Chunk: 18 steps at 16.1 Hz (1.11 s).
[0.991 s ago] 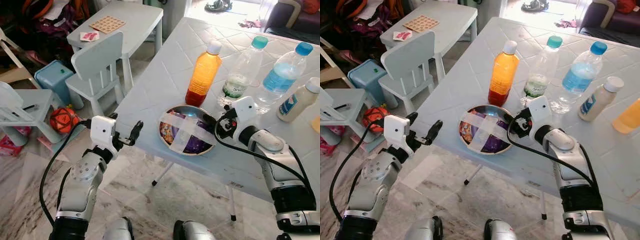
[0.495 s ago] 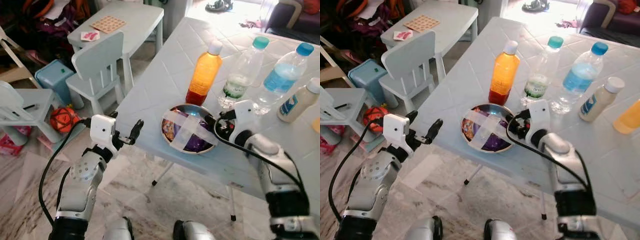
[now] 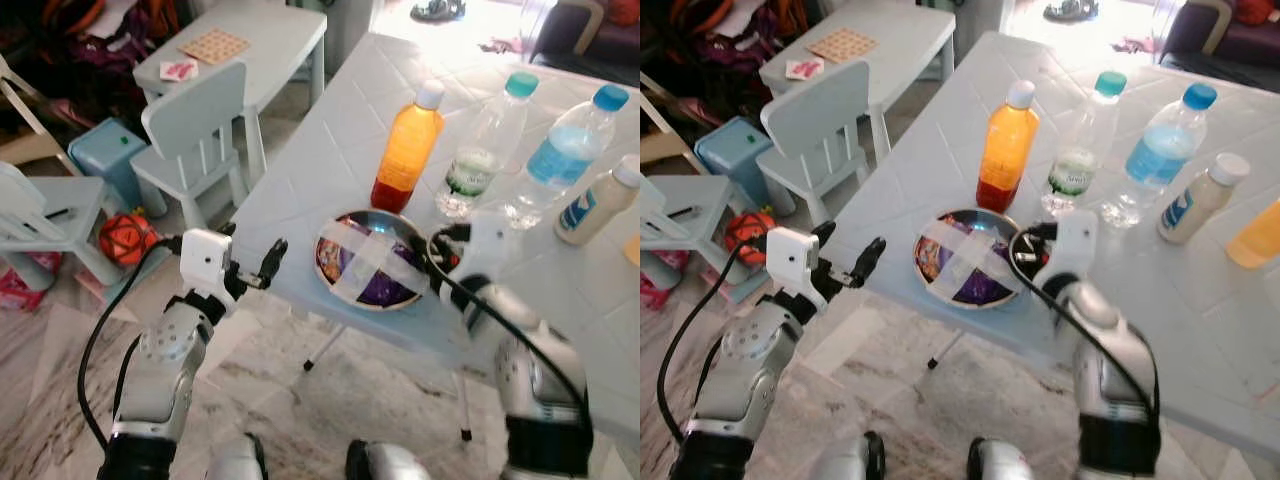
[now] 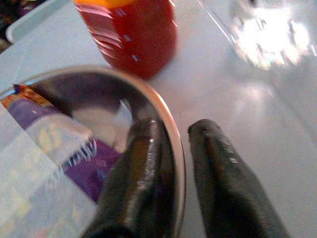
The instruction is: Restocking fridge
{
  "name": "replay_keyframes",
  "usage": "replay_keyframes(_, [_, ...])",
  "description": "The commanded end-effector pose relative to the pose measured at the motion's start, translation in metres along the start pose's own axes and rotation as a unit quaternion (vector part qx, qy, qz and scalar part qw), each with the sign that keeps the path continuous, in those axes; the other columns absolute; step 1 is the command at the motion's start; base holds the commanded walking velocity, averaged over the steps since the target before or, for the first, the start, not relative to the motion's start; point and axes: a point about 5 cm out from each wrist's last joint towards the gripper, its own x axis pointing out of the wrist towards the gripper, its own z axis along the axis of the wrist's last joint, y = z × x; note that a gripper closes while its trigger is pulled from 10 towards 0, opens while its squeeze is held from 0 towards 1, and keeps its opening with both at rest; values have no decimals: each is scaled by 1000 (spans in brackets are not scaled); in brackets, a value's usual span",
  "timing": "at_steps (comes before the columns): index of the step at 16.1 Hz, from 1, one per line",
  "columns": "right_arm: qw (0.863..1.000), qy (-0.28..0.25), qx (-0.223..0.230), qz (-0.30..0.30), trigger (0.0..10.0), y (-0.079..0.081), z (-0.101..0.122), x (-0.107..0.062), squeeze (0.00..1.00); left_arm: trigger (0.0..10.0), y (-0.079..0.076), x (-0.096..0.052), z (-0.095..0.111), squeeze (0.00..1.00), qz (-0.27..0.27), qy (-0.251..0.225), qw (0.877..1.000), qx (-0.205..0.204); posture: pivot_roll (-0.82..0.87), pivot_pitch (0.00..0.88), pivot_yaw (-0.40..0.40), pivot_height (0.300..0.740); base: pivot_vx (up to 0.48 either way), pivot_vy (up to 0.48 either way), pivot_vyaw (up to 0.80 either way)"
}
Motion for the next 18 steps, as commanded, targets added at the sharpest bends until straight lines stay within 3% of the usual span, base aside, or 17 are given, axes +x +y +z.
replay_keyframes(1, [1000,1,18,-25,0,-5,0,-6,0,10000,-1,1,2,0,-6,-3,1000,6,7,136,-11,740,0,0,0])
replay_keyframes(6, [993,32,92,-71,0,-2,-13,-18,0,10000,-2,2,3,0,-13,-6,1000,6,-2,136,-6,740,0,0,0])
replay_keyframes(10, [989,17,136,-54,0,17,-3,-22,0,10000,-3,2,3,0,-17,-8,1000,6,0,138,-5,740,0,0,0])
replay_keyframes(11, [993,7,116,-27,2353,22,1,-22,0,10000,-3,2,3,0,-17,-9,1000,6,0,138,-5,740,0,0,0])
replay_keyframes(12, [994,6,108,-24,2353,22,1,-22,0,10000,-3,2,3,0,-17,-9,1000,6,0,138,-5,740,0,0,0])
replay_keyframes(13, [997,15,58,-46,10000,14,-2,-23,0,10000,-3,2,4,0,-19,-10,1000,6,0,138,-8,740,0,0,0])
replay_keyframes(14, [997,8,41,-58,10000,9,-1,-25,1000,10000,-3,2,4,0,-19,-10,1000,6,-2,140,-9,740,0,0,0])
replay_keyframes(17, [991,41,76,-104,10000,-4,-12,-30,1000,10000,-4,2,4,0,-20,-11,1000,5,-2,139,-11,740,0,0,0])
replay_keyframes(18, [990,51,59,-115,10000,-9,-14,-32,1000,10000,-5,2,4,0,-20,-13,1000,3,-8,138,-10,740,0,0,0])
